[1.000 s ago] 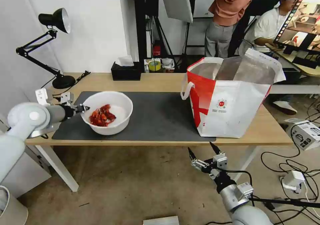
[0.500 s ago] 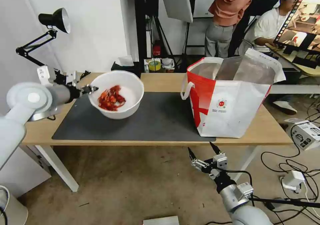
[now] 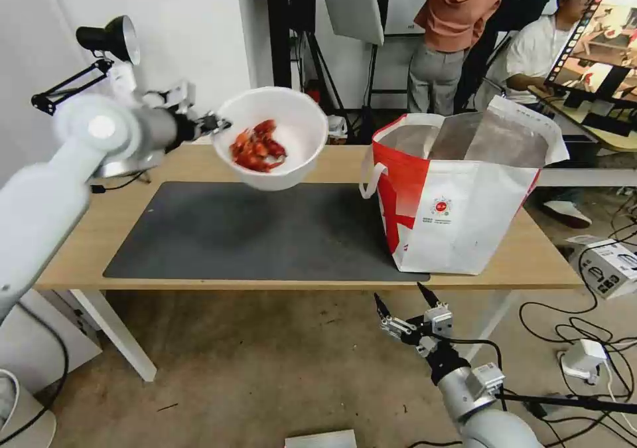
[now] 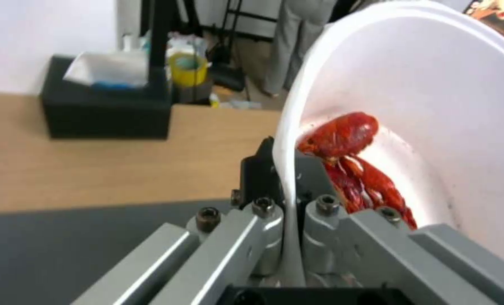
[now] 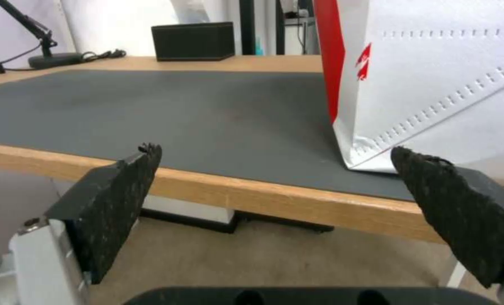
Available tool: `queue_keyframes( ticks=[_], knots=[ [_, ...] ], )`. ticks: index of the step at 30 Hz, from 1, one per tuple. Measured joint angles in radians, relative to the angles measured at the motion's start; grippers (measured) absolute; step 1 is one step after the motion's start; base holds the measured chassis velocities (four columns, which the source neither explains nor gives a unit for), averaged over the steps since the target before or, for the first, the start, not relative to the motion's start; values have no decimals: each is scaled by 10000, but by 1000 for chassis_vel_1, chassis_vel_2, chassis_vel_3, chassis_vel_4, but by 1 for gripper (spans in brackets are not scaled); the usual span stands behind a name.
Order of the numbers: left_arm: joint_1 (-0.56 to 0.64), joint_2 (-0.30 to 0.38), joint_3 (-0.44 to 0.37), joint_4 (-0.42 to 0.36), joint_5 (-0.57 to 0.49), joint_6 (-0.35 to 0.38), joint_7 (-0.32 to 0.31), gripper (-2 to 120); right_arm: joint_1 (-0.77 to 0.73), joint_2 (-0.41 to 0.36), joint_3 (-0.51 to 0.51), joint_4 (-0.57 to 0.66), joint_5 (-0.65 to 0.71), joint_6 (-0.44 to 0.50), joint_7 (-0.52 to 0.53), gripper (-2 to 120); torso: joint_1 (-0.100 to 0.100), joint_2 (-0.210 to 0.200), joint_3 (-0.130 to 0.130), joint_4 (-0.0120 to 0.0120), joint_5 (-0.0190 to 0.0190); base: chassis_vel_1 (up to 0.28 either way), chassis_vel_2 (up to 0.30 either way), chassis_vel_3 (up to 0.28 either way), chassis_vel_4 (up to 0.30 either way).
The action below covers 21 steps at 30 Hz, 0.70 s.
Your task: Pick up the trash from the table and place it into the takeout bag.
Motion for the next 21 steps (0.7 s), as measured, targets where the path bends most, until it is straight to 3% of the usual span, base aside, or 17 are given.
queue_keyframes(
  ticks=[14, 21],
  knots=[
    [-1812, -1788, 1141, 1134, -15, -5, -198, 0, 0, 0, 0, 0, 0, 0, 1, 100, 0, 1, 0, 1, -2, 0, 0, 0, 0],
    [-2557, -3073, 1776, 1980, 2, -27, -218, 0, 0, 0, 0, -1, 0, 0, 0, 100, 0, 1, 0, -4, 0, 0, 0, 0, 0]
  ],
)
